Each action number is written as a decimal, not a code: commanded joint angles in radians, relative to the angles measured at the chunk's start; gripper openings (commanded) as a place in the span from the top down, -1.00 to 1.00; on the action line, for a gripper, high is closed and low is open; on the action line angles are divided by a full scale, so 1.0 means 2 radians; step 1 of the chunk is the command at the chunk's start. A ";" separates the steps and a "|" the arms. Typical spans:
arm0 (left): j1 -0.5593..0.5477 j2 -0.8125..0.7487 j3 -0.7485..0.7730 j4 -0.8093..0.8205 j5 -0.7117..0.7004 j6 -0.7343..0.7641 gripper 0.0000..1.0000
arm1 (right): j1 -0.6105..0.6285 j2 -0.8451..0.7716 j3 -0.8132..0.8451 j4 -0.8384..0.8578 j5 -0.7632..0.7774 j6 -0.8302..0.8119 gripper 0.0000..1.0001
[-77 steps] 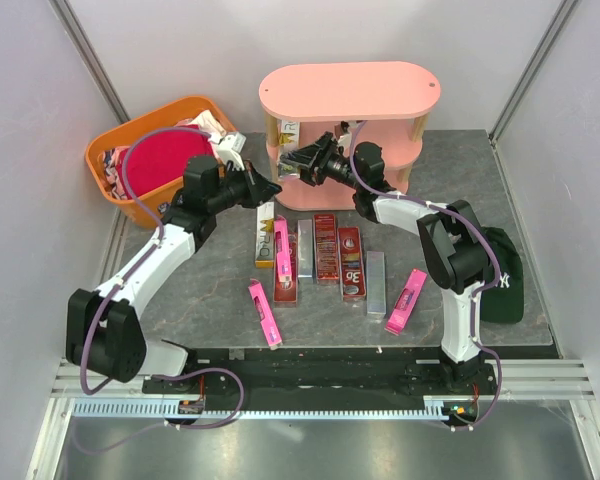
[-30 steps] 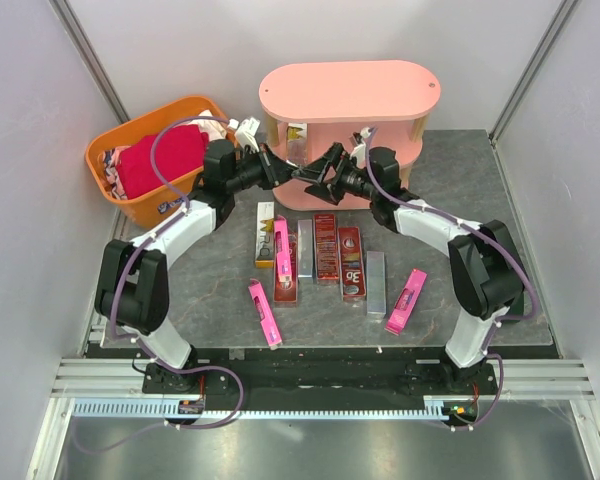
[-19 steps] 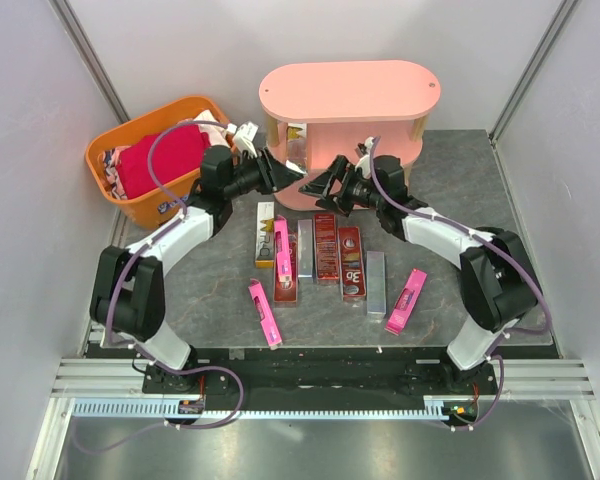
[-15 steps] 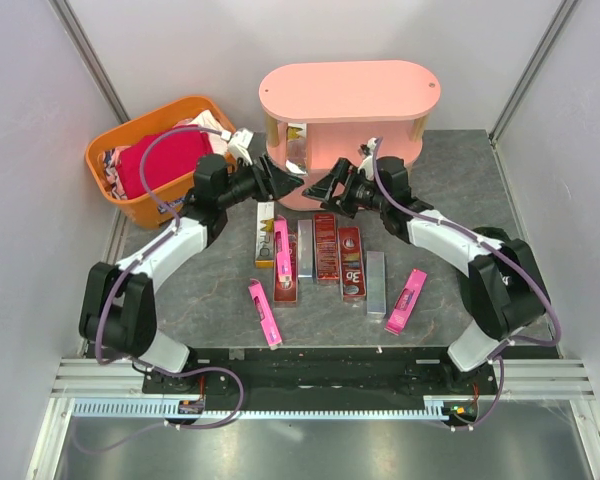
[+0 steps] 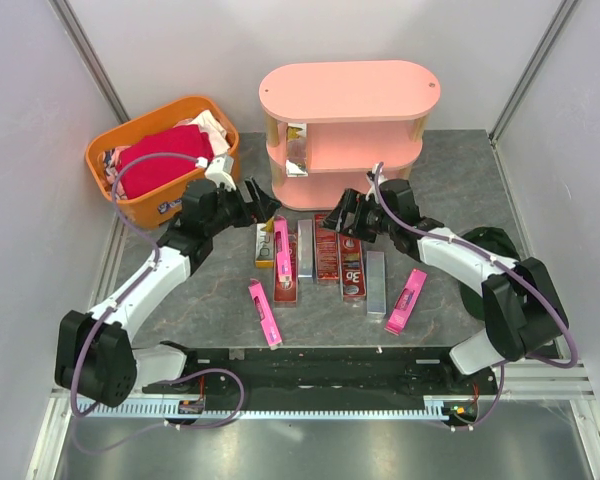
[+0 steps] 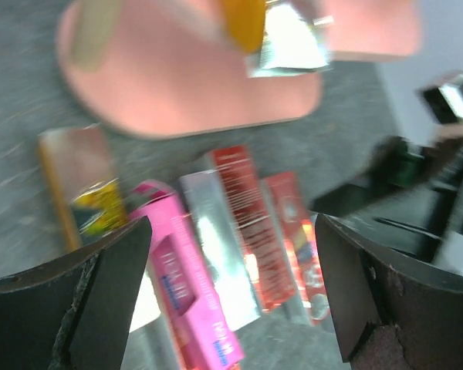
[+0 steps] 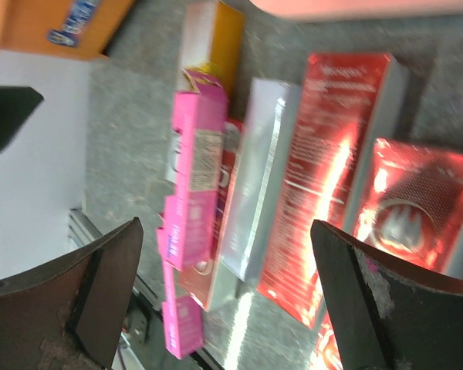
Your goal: Place and organize the toothpastes onto the shelf
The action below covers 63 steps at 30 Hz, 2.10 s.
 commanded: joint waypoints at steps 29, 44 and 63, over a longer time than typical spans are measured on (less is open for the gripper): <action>0.002 0.306 0.126 -0.107 -0.122 0.005 -0.56 | 0.002 -0.027 -0.046 -0.035 0.029 -0.061 -0.96; 0.002 0.310 0.146 -0.120 -0.121 0.007 0.10 | 0.003 -0.029 -0.049 -0.032 0.026 -0.062 -0.95; 0.009 0.098 0.090 -0.100 -0.053 -0.040 0.26 | 0.089 -0.081 -0.002 -0.035 0.090 -0.082 -0.95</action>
